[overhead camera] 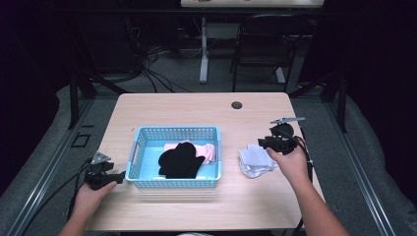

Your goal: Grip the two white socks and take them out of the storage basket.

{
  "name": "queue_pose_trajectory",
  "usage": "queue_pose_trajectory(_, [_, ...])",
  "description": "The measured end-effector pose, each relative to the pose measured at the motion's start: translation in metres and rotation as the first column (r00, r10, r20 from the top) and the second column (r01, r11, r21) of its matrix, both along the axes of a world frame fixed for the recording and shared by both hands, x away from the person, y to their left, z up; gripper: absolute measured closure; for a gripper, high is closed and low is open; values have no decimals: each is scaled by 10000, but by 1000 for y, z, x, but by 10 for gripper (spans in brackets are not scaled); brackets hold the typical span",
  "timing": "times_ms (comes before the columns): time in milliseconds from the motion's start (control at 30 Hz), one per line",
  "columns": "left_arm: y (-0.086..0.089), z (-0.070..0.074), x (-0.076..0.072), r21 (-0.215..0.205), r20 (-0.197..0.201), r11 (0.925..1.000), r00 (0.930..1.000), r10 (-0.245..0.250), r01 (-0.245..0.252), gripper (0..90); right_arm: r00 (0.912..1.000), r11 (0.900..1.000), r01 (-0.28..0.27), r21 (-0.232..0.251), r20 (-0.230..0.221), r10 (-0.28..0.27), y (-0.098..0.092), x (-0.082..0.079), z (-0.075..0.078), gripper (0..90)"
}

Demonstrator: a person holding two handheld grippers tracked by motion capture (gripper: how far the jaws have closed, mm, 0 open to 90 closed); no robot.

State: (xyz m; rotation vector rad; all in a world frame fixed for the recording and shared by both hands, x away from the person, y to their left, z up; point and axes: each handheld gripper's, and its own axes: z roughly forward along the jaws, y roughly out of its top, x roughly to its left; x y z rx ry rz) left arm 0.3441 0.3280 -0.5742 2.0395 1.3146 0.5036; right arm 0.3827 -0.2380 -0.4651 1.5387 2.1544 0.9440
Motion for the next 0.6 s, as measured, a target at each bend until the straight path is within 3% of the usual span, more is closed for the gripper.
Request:
queue_pose_trajectory(233, [0, 0, 0, -16, 23, 10000, 10000, 19, -19, 264, 9986, 9990, -445, -107, 270, 448, 14, -6, 3, 655])
queue_pose_trajectory(600, [0, 0, 0, -16, 33, 10000, 10000, 17, -17, 264, 9962, 9966, -805, -178, 324, 811, 27, -17, 7, 655])
